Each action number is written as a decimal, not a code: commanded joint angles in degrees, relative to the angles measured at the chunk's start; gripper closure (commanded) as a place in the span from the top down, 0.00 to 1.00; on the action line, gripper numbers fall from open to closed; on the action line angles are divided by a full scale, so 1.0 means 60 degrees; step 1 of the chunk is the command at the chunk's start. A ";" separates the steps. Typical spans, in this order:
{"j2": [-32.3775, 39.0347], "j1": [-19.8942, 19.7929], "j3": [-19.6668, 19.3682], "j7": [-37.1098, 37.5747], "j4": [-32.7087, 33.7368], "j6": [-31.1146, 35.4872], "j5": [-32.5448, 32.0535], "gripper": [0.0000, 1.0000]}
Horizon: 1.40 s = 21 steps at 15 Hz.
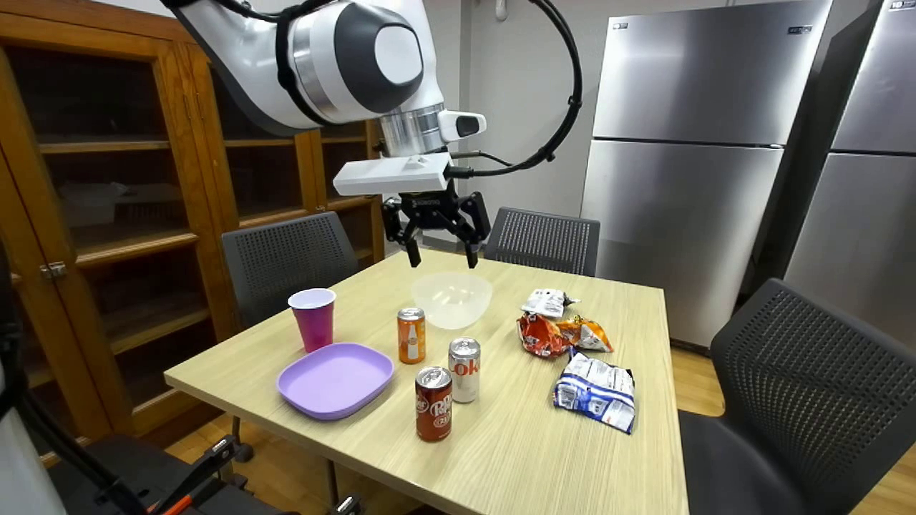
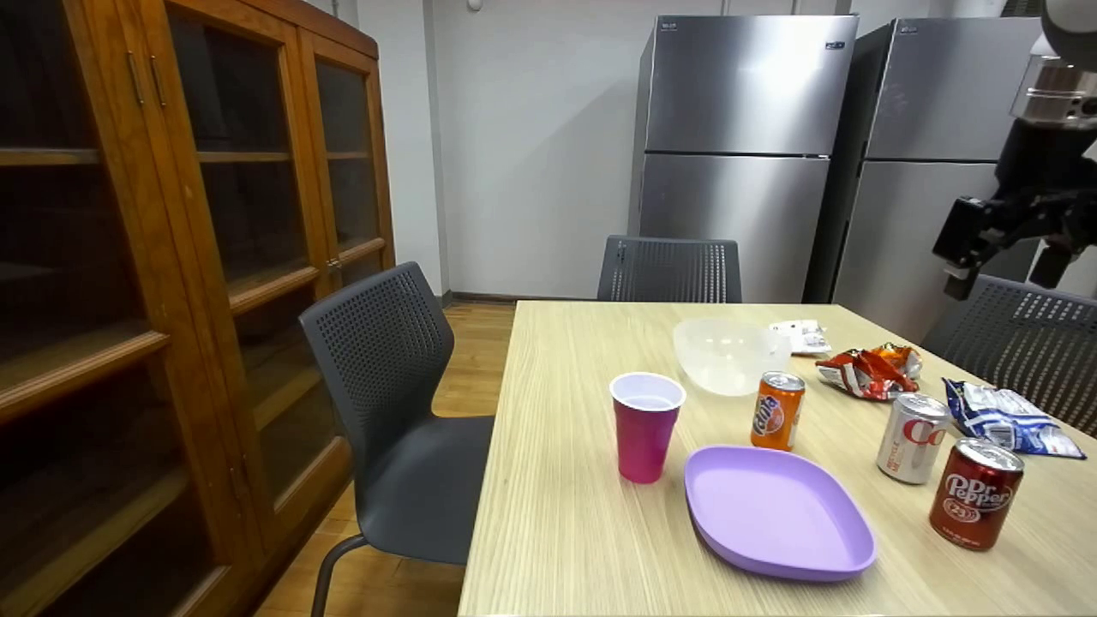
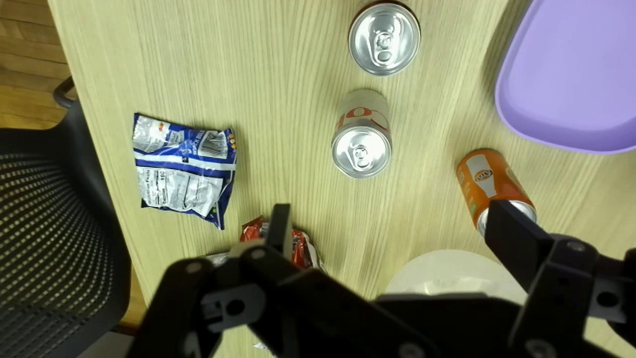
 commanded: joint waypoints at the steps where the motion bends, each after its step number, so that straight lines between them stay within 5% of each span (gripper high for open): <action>1: 0.0532 0.0168 0.0333 0.0422 0.0346 0.0150 0.0205 1.00; 8: 0.1440 0.0427 0.0715 0.0993 0.0806 0.0101 0.0005 1.00; 21: 0.1413 0.0431 0.0720 0.1391 0.0548 0.0460 -0.0103 1.00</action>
